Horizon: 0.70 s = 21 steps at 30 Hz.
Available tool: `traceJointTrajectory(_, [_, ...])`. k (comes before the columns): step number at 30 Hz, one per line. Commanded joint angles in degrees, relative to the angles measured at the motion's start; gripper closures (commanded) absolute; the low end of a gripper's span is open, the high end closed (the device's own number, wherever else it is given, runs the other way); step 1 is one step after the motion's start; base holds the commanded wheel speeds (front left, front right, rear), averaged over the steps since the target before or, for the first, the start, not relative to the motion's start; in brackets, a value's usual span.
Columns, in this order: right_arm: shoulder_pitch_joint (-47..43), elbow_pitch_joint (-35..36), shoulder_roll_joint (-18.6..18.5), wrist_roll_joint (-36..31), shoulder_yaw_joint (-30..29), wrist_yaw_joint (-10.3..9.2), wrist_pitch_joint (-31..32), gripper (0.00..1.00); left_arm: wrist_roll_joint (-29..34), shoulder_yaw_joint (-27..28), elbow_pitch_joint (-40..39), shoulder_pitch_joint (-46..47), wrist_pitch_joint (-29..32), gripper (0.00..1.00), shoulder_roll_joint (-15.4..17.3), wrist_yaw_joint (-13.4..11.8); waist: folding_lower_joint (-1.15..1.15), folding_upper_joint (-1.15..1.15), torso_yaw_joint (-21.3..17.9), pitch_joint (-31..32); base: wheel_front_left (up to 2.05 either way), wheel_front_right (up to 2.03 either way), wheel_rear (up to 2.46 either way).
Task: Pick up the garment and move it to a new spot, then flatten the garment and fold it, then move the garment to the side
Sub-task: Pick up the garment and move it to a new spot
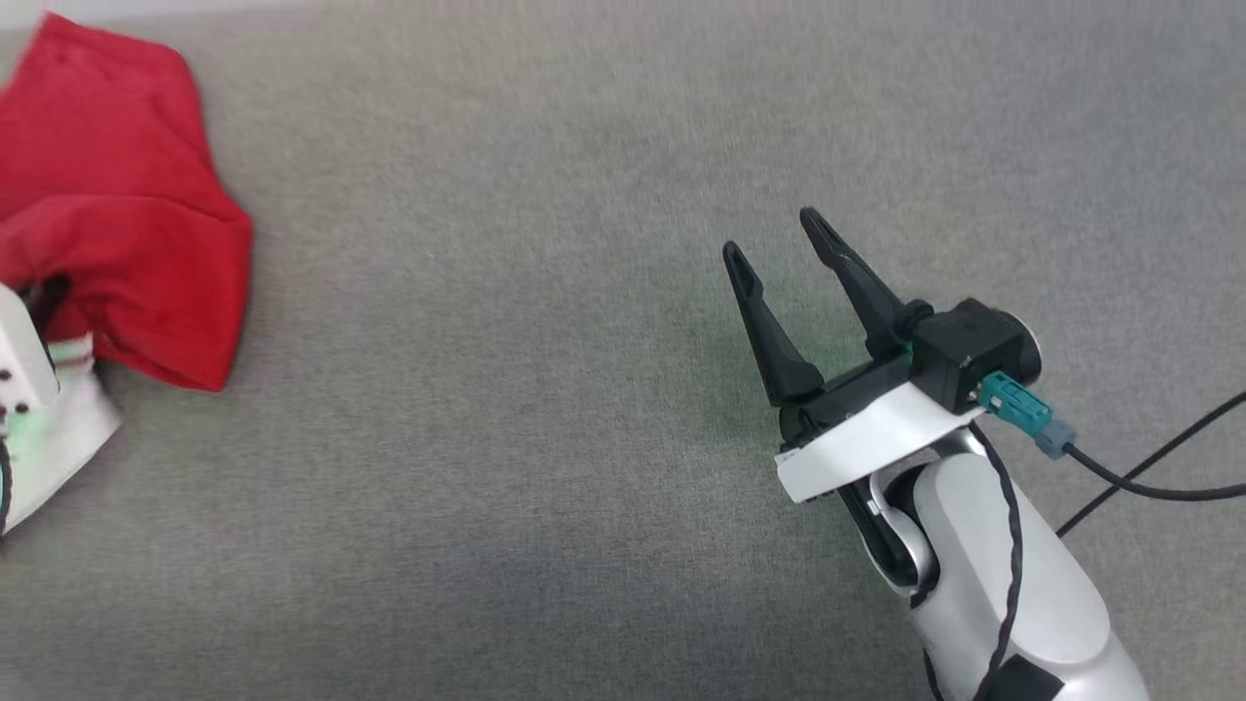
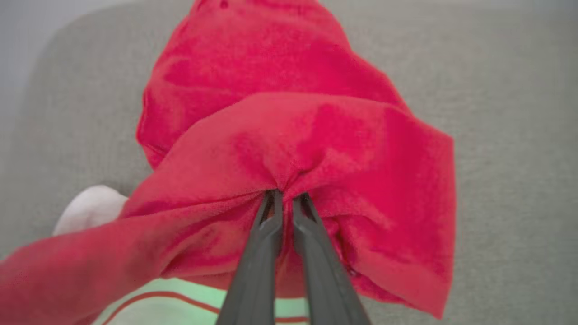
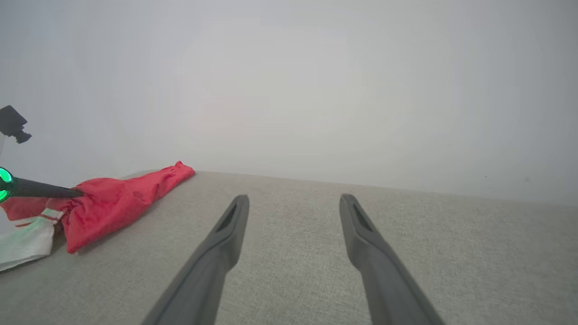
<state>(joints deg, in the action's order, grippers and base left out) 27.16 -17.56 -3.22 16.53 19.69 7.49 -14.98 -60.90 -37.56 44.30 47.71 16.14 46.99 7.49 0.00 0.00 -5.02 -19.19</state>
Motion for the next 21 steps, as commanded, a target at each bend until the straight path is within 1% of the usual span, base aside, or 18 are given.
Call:
traceJointTrajectory(1, [-0.82, -0.21, 0.19, 0.35, -0.37, 0.0, -0.28, 0.0, -0.03, -0.32, -1.35, 0.95, -0.7, 1.0, 0.34, -0.04, 0.0, 0.0, 0.78, 2.17, 0.0, 0.0, 0.0])
traceJointTrajectory(6, [-2.24, -0.02, 0.19, 1.2, -1.38, 0.0, -0.28, 0.0, 0.14, -2.99, -8.55, 2.3, -1.71, 1.0, 1.11, -0.05, 0.0, 0.0, 0.86, 4.47, 0.0, 0.0, 0.0])
traceJointTrajectory(11, [-3.32, 0.77, 0.22, 2.29, -2.47, 0.0, -0.28, 0.0, 0.22, -6.71, -18.88, 4.73, 0.19, 1.0, 1.65, -0.04, 0.0, 0.0, -0.74, 4.94, 0.0, 0.0, 0.0])
traceJointTrajectory(12, [-3.32, 0.77, 0.22, 2.29, -2.47, 0.0, -0.28, 0.0, 0.22, -6.71, -18.88, 4.73, 0.19, 1.0, 1.65, -0.04, 0.0, 0.0, -0.74, 4.94, 0.0, 0.0, 0.0])
traceJointTrajectory(14, [-3.62, 1.27, 0.28, 2.74, -2.73, 0.0, -0.28, 0.0, -0.6, -7.75, -22.57, 6.01, 1.6, 1.0, 1.67, -0.05, 0.0, 0.0, -1.85, 4.76, 0.0, 0.0, 0.0])
traceJointTrajectory(16, [-4.07, 1.81, 0.3, 3.58, -2.93, 0.0, -0.28, 0.0, -1.69, -8.86, -25.79, 7.54, 3.61, 1.0, 0.85, -0.05, 0.0, 0.0, -3.23, 4.3, 0.0, 0.0, 0.0])
traceJointTrajectory(18, [-4.48, 2.33, 0.29, 4.61, -3.28, 0.0, -0.28, 0.0, -3.52, -9.76, -27.86, 8.76, 6.21, 1.0, -1.44, -0.05, 0.0, 0.0, -4.64, 3.82, 0.0, 0.0, 0.0])
traceJointTrajectory(21, [-4.52, 3.55, 0.28, 6.24, -3.63, 0.0, -0.28, 0.0, -5.67, -10.95, -28.82, 11.17, 10.47, 1.0, -4.72, -0.31, 0.0, 0.0, -7.43, 2.61, 0.0, 0.0, 0.0])
